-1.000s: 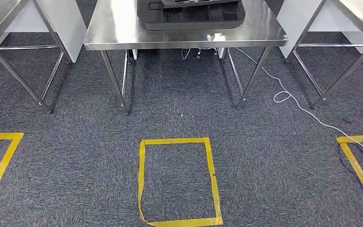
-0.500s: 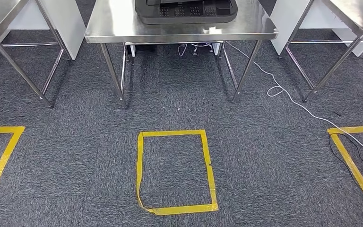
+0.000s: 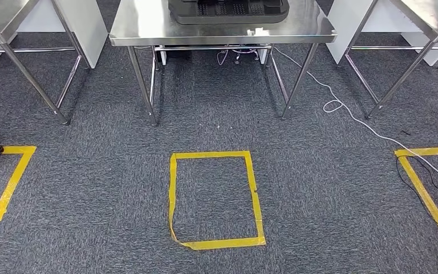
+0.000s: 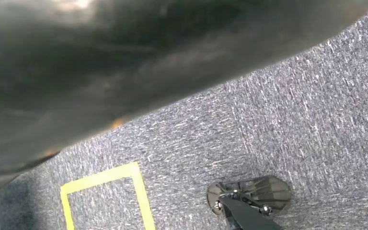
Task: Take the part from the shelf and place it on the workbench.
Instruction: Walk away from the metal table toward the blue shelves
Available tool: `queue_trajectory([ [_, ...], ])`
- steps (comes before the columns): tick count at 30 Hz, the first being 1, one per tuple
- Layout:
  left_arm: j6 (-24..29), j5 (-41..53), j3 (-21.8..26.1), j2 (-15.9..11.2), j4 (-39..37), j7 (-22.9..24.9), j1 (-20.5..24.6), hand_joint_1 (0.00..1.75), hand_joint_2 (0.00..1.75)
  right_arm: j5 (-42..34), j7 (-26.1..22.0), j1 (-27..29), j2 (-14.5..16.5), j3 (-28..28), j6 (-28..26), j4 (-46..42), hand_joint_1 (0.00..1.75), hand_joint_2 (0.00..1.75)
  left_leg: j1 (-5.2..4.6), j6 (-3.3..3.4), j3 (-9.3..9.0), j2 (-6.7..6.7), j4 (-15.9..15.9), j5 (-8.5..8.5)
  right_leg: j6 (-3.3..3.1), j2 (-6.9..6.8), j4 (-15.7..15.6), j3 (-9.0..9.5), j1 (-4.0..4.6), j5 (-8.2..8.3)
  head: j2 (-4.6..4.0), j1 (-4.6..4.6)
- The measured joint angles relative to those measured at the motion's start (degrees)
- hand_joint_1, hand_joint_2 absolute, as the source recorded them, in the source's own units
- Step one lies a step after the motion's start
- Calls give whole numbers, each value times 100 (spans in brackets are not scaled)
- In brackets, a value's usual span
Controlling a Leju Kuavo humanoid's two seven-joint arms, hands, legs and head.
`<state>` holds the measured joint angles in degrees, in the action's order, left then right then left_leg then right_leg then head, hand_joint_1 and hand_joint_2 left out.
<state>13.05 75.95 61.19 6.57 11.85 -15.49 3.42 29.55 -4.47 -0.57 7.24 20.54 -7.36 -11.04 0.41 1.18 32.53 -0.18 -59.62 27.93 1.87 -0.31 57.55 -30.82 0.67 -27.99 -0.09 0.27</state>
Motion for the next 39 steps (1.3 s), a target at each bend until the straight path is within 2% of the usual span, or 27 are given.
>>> queue_trajectory([
  [2, 24, 9, -1, 5, 0, 27, 0, 0, 0, 22, 5, 9, 0, -18, 2, 0, 0, 0, 8, -63, 3, 5, 19, -28, -67, -1, -35, -2, 7, 44, 0, -2],
  [4, 55, 11, -1, 7, 0, 39, -4, 0, 0, 44, 5, 20, -1, -27, 5, 0, 0, 0, 18, -118, 57, 3, -109, 77, -136, -11, -113, 41, -37, 112, 0, -8],
  [5, 68, 11, -1, 6, 0, 40, -7, 0, 0, 53, 5, 22, -1, -29, 7, 0, 0, 0, 22, -139, 146, 1, -333, 230, -167, -17, -145, 62, -62, 144, 0, -11],
  [7, 87, 11, -1, 4, 0, 39, -12, 0, 0, 64, 5, 23, -2, -30, 10, 1, 0, 0, 32, -183, 435, -2, -1040, 620, -197, -23, -145, 57, -68, 163, 0, -12],
  [8, 89, 12, -1, 4, 0, 39, -16, 0, 0, 70, 5, 24, -1, -30, 11, 2, 0, 0, 38, -207, 559, -2, -1348, 736, -201, -24, -138, 54, -68, 165, 0, -11],
  [9, 91, 13, -1, 3, 0, 38, -19, 0, 0, 75, 5, 26, 0, -30, 13, 4, 0, 0, 47, -231, 614, -1, -1495, 748, -200, -23, -129, 53, -70, 164, 0, -10],
  [10, 95, 13, -1, 3, 0, 38, -22, 0, 0, 82, 5, 27, 4, -30, 14, 6, 0, 0, 62, -252, 569, 0, -1426, 651, -197, -20, -114, 52, -78, 162, 0, -12],
  [12, 108, 14, 0, -5, 0, 38, -21, 0, 0, 90, 6, 27, 13, -30, 15, 10, 0, 0, 110, -291, 242, 1, -780, 292, -163, -10, -52, 44, -97, 138, 0, -14],
  [14, 127, 14, -1, -7, -1, 41, -15, 0, 0, 95, 7, 20, 15, -30, 15, 11, 0, 0, 126, -283, -20, -18, -204, 96, -91, 2, 57, -18, -79, 93, 0, -22],
  [16, 146, 17, -1, -2, -2, 49, -11, 0, 0, 99, 8, 17, 14, -30, 15, 11, 0, 0, 93, -215, -26, -40, -87, 85, -25, 9, 106, -89, -64, 89, 0, -20],
  [18, 164, 20, 0, -5, -2, 65, -16, 0, 0, 104, 12, 24, 16, -30, 15, 11, 0, 0, 85, -127, 21, -37, -78, 41, 20, 10, 126, -142, -89, 88, 0, -12],
  [19, 173, 20, 1, -8, -1, 72, -17, 0, 0, 105, 16, 26, 17, -30, 15, 11, 0, 0, 89, -87, 41, -35, -68, 16, 33, 11, 223, -203, -101, 29, 0, -2],
  [21, 186, 21, 1, -11, 0, 75, -14, 0, 0, 99, 25, 22, 23, -30, 15, 13, 0, 0, 99, -26, 86, -31, -57, -23, 25, 13, 732, -464, -121, -242, 0, 18],
  [23, 187, 22, 1, -11, 0, 75, -13, 0, 0, 90, 33, 19, 31, -30, 15, 13, 0, 0, 95, 5, 139, -21, -58, -47, 26, 13, 1466, -805, -141, -535, 0, 26],
  [24, 187, 22, 1, -11, 0, 75, -15, 0, 0, 87, 36, 25, 32, -30, 15, 14, 0, 0, 95, 10, 158, -15, -59, -55, 50, 13, 1673, -896, -151, -589, 0, 26],
  [25, 187, 22, 1, -11, 0, 75, -17, 0, 0, 85, 39, 31, 32, -30, 15, 14, 0, 0, 99, 7, 170, -11, -59, -63, 94, 13, 1665, -879, -163, -557, 0, 27],
  [26, 187, 22, 1, -11, 0, 75, -19, 0, 0, 84, 41, 36, 31, -30, 14, 15, 0, 0, 107, -2, 175, -8, -59, -71, 148, 11, 1426, -745, -176, -449, 0, 27],
  [28, 188, 22, 1, -10, 1, 75, -18, 0, 0, 84, 43, 25, 31, -29, 11, 15, 0, 0, 113, -41, 178, -2, -63, -85, 228, -12, 616, -309, -187, -181, 0, 30],
  [29, 189, 24, 1, -12, 1, 75, -16, 0, 0, 85, 43, 14, 34, -30, 9, 15, 0, 0, 107, -73, 177, 2, -62, -90, 221, -13, 305, -155, -174, -94, 0, 27],
  [30, 189, 25, 1, -12, 2, 74, -15, 0, 0, 85, 43, 4, 37, -30, 7, 15, 0, 0, 99, -110, 173, 7, -56, -97, 190, -13, 126, -74, -156, -51, 0, 26],
  [32, 190, 29, 1, -11, 1, 73, -14, 0, 0, 85, 43, 3, 40, -29, 2, 15, 0, 0, 95, -191, 152, 14, -15, -118, 90, 11, 69, -76, -117, -27, 0, 21],
  [34, 190, 31, 1, -9, 0, 73, -14, 0, 0, 86, 43, 12, 36, -27, -9, 15, 0, 0, 112, -247, 178, 20, -83, -68, -4, 17, 36, -42, -149, 18, 0, 16],
  [36, 190, 31, 1, -10, 0, 73, -16, 0, 0, 87, 53, 14, 34, -26, -21, 15, 0, 0, 118, -263, 370, 19, -544, 236, -90, 21, 12, -3, -170, 53, 0, -1],
  [38, 190, 31, 1, -11, 0, 73, -18, 0, 0, 89, 69, 19, 37, -26, -26, 16, 0, 0, 111, -263, 681, 8, -1277, 617, -127, 29, 16, -1, -131, 54, 0, -11],
  [39, 190, 31, 1, -10, 0, 73, -20, 0, 0, 90, 79, 23, 38, -26, -27, 17, 0, 0, 109, -263, 784, 3, -1523, 691, -130, 38, 19, 1, -115, 51, 0, -9],
])
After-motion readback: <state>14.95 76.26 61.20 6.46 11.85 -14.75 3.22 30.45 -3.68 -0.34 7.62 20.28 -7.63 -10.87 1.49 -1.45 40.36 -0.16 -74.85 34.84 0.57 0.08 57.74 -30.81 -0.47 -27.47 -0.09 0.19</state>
